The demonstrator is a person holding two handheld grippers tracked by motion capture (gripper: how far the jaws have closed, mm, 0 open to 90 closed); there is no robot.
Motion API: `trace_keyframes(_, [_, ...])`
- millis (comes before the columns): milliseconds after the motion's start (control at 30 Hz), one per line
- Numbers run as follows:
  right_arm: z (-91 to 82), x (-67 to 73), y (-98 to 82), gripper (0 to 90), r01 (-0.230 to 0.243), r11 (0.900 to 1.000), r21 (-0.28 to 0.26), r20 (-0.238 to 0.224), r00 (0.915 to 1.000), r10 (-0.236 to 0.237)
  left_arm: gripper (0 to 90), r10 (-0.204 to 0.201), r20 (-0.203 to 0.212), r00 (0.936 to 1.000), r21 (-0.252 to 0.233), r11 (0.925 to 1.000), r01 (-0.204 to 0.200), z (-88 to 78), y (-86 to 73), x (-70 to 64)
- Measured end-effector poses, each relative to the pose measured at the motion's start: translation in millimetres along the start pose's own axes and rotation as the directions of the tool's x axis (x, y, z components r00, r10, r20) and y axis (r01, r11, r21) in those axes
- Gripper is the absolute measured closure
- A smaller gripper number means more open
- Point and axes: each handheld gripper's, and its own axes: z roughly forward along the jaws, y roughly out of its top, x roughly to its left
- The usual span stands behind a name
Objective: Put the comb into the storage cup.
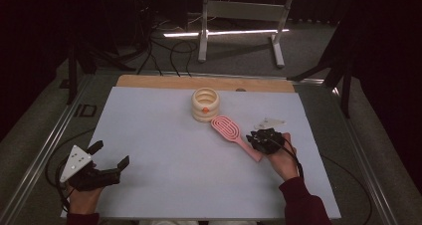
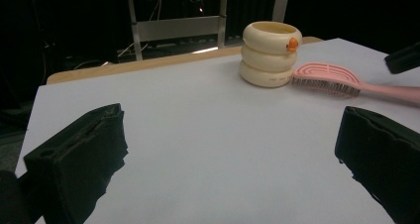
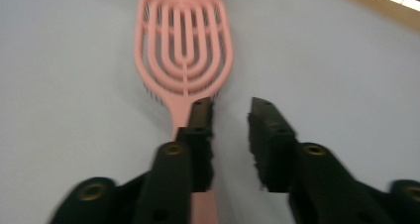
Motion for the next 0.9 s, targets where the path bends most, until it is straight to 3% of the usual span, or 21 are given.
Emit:
trace_keyframes(133, [-21.7,-2.6,0.4,60.0,-0.030,0.996,-0.087,-0.021,0.9994,0.028,0.3,-0.006,-0.006,1.0000,-0.002,1.0000,0.006,-0.2,-0.7,1.3])
trace_keyframes(233, [-36.8,-1.8,-3.0,51.5,-0.026,0.990,-0.140,-0.019,0.9996,0.023,0.3,-0.012,-0.011,0.9999,-0.006,0.9999,0.012,-1.5,-0.7,2.5])
trace_keyframes(467, [-72.6,-0.6,-23.4,32.4,-0.072,0.960,-0.271,-0.006,0.9973,0.073,0.3,-0.014,-0.016,0.9998,-0.019,0.9997,0.014,-4.3,1.0,3.4])
trace_keyframes(633, [-85.0,0.0,-42.3,20.6,-0.104,0.941,-0.321,0.013,0.9934,0.114,0.3,-0.013,-0.018,0.9998,-0.024,0.9996,0.013,-5.2,1.7,3.2])
trace_keyframes(867, [-86.1,-0.7,-58.1,12.7,-0.124,0.932,-0.340,0.031,0.9892,0.143,0.2,-0.013,-0.020,0.9997,-0.031,0.9994,0.013,-6.1,2.1,3.2])
trace_keyframes(900, [-87.0,-1.8,-65.5,9.0,-0.141,0.925,-0.352,0.051,0.9843,0.169,0.2,-0.017,-0.019,0.9997,-0.032,0.9993,0.016,-5.6,1.1,3.8])
